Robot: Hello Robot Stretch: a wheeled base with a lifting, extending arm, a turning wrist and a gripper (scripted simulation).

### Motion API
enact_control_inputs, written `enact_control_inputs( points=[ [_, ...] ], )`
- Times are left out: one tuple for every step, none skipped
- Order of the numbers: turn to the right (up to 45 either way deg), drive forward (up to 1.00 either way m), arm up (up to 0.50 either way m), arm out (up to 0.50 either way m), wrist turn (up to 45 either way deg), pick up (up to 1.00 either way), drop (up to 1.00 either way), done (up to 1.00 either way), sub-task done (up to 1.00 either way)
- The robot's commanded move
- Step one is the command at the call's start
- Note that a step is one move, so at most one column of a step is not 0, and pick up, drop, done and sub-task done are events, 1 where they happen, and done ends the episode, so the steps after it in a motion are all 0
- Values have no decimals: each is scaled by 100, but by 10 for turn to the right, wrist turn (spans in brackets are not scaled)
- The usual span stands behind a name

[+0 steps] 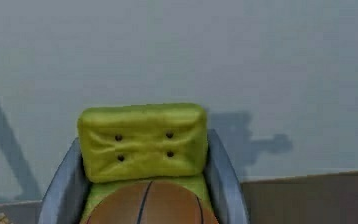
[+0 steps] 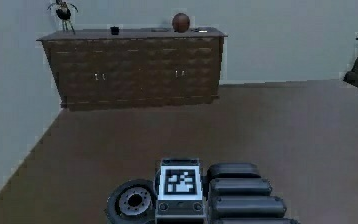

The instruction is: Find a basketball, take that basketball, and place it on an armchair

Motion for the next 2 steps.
enact_control_inputs(
  points=[
    [450,0,0,0,0,0,0,0,0],
    [240,0,0,0,0,0,0,0,0]
  ],
)
